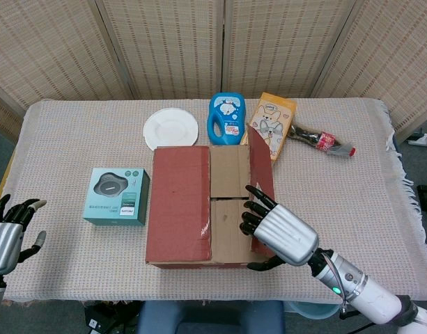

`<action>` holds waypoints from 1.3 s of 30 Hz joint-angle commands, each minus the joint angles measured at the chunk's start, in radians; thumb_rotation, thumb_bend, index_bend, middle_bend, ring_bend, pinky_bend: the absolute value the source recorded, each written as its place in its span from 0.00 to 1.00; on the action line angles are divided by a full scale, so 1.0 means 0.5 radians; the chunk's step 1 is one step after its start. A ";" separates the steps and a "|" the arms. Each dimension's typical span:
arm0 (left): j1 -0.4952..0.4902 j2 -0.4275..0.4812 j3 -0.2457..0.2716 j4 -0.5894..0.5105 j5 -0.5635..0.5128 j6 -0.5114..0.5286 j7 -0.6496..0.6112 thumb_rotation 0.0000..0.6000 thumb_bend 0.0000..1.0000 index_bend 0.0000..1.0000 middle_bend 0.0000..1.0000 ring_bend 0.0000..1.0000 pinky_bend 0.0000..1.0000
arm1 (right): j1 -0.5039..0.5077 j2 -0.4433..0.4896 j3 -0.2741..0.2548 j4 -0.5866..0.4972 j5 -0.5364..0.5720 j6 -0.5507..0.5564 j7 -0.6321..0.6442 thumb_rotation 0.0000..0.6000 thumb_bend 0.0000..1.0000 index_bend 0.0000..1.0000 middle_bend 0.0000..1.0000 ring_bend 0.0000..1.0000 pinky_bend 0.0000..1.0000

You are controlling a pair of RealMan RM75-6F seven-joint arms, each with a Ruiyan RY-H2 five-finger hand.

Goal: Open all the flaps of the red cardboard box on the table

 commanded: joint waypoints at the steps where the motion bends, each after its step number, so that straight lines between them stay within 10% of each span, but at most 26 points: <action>1: -0.071 0.025 -0.009 -0.021 0.065 -0.063 -0.087 1.00 0.44 0.23 0.23 0.28 0.00 | -0.163 0.105 -0.077 0.030 -0.161 0.196 0.149 0.55 0.07 0.47 0.43 0.23 0.00; 26: -0.995 0.083 -0.132 -0.233 0.493 -0.827 -0.913 1.00 0.34 0.25 0.24 0.27 0.00 | -0.839 0.151 -0.369 0.567 -0.417 0.882 0.879 0.55 0.07 0.47 0.42 0.21 0.00; 34: -1.285 0.016 -0.134 -0.284 0.549 -1.069 -1.010 0.54 0.27 0.28 0.24 0.26 0.00 | -0.858 0.103 -0.345 0.632 -0.422 0.889 0.945 0.54 0.07 0.47 0.42 0.21 0.00; 39: -1.429 -0.058 -0.151 -0.281 0.553 -1.143 -1.021 0.46 0.26 0.28 0.24 0.26 0.00 | -0.853 0.085 -0.329 0.660 -0.406 0.863 0.982 0.54 0.07 0.47 0.41 0.20 0.00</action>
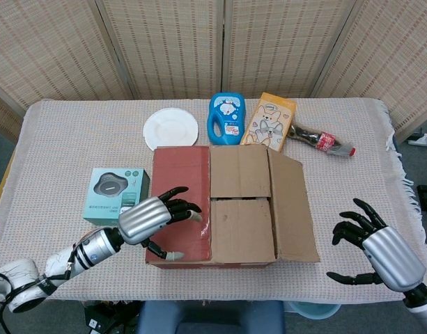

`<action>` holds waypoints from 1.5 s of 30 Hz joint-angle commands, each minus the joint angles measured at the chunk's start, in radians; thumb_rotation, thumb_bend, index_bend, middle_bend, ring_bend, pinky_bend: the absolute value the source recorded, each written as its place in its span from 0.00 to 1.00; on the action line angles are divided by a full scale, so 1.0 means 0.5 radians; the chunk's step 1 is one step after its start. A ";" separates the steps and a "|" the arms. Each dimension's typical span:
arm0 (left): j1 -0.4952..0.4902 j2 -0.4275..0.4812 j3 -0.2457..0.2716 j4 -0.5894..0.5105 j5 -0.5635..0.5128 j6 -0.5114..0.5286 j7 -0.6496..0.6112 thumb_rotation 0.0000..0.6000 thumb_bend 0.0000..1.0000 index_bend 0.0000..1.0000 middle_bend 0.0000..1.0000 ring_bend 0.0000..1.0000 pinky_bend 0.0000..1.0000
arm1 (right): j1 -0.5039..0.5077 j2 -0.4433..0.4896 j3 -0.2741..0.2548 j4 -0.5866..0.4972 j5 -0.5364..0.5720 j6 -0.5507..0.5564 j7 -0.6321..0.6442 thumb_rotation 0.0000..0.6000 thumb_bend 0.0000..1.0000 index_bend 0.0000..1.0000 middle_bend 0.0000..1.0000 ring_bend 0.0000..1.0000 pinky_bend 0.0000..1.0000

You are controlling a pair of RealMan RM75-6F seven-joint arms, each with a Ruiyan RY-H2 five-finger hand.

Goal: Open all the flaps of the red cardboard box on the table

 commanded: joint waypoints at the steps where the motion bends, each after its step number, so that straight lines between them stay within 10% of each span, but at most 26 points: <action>1: -0.081 -0.056 -0.013 0.003 -0.002 -0.054 0.003 0.45 0.26 0.28 0.24 0.26 0.00 | 0.001 -0.010 0.007 0.016 0.004 -0.007 0.021 0.54 0.07 0.47 0.41 0.20 0.00; 45: -0.362 -0.237 0.066 0.086 -0.233 -0.195 0.853 0.44 0.25 0.49 0.48 0.44 0.00 | -0.080 -0.116 0.030 0.291 0.084 0.035 0.330 0.55 0.07 0.47 0.41 0.19 0.00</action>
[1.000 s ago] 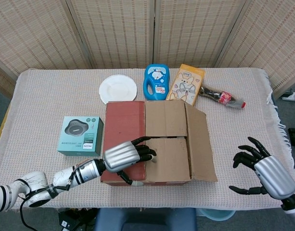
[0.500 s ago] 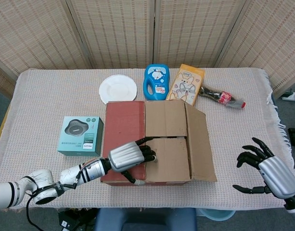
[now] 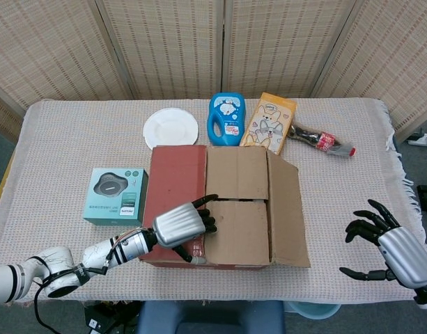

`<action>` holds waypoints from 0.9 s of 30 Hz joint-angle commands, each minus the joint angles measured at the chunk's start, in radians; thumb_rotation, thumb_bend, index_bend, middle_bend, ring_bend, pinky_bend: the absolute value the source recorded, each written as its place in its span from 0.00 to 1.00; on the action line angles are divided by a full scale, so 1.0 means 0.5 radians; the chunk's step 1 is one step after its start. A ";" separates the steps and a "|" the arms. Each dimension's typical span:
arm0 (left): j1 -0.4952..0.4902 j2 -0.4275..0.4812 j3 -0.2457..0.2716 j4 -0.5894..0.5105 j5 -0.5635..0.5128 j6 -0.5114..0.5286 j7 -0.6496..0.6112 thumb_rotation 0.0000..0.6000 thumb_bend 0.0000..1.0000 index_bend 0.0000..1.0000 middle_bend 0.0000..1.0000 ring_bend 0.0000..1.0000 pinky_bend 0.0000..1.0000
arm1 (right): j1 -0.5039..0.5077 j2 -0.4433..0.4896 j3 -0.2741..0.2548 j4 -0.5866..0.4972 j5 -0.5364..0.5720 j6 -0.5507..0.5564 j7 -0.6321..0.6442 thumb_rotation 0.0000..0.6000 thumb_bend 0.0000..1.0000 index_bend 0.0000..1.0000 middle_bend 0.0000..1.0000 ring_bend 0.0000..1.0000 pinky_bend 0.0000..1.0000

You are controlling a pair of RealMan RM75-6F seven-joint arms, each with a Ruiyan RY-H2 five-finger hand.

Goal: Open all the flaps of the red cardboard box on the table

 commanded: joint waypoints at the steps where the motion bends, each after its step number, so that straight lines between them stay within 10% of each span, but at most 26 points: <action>1: 0.009 0.022 -0.012 -0.022 -0.004 0.042 0.006 0.44 0.25 0.49 0.48 0.44 0.00 | -0.006 -0.004 0.001 0.013 0.000 0.010 0.013 0.55 0.07 0.47 0.41 0.19 0.00; 27: 0.416 0.701 -0.112 -0.451 -0.476 0.386 0.177 0.43 0.25 0.49 0.48 0.44 0.00 | -0.033 0.047 0.021 0.041 -0.023 0.101 0.103 0.55 0.07 0.47 0.41 0.19 0.00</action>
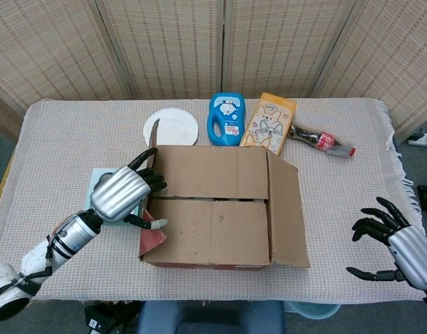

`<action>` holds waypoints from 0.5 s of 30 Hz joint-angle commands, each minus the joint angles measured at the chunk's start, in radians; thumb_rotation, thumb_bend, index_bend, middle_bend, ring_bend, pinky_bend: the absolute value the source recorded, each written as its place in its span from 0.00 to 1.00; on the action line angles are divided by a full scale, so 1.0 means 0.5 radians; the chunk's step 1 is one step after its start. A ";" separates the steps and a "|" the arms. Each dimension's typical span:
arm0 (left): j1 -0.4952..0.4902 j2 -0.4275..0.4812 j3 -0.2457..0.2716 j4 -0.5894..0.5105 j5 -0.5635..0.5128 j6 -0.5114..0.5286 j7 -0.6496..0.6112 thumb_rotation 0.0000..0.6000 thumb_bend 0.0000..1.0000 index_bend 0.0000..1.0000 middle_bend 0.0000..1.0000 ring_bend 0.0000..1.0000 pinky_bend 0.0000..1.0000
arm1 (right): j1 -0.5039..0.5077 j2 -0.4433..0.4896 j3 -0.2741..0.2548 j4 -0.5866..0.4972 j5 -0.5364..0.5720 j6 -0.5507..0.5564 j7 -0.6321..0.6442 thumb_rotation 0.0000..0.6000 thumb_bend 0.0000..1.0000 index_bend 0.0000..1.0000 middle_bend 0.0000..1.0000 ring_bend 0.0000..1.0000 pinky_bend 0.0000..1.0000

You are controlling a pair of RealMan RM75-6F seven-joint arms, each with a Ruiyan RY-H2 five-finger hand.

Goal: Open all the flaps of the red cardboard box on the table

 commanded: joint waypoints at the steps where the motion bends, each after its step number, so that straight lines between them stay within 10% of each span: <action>1: 0.049 0.056 0.011 -0.034 -0.044 0.025 -0.002 0.43 0.25 0.49 0.48 0.44 0.00 | -0.001 0.003 0.001 -0.002 0.002 0.000 0.002 0.55 0.07 0.47 0.41 0.19 0.00; 15: 0.200 0.133 -0.002 -0.015 -0.136 0.121 -0.100 0.43 0.25 0.49 0.48 0.44 0.00 | 0.033 0.064 -0.008 -0.080 -0.028 -0.080 -0.023 0.55 0.07 0.42 0.32 0.13 0.00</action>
